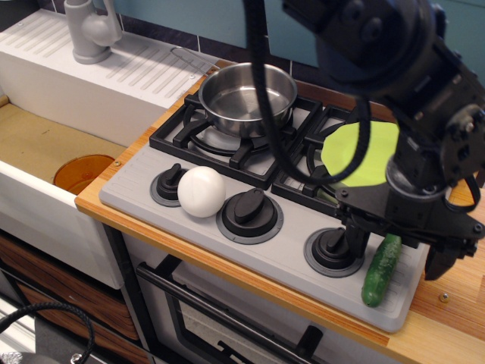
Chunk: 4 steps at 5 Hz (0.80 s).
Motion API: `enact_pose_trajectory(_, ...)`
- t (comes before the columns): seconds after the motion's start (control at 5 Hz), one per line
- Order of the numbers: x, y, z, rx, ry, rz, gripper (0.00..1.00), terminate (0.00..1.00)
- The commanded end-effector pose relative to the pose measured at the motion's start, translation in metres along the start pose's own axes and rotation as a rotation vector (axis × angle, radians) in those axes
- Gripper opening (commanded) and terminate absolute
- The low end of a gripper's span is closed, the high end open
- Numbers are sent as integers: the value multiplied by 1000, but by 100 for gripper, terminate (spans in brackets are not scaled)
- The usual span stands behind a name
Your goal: Put pickle on plate and mushroom in pot or pan on stove
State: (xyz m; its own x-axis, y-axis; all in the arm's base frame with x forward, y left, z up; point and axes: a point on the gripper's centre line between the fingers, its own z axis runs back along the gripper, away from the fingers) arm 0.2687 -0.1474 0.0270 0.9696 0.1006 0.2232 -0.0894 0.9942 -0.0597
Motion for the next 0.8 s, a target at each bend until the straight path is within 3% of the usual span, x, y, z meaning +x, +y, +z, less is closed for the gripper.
enact_pose_trajectory(0.0,5,-5,-8,-17,-50,-6,100,0)
enact_pose_trajectory(0.2,1,-7,-11,-14,-57,-1,100,0)
enact_pose_trajectory(0.4,-4,-10,-6,6,-48,20,0,0)
enact_pose_trajectory(0.6,-7,-11,7,-15,-20,25,0,0)
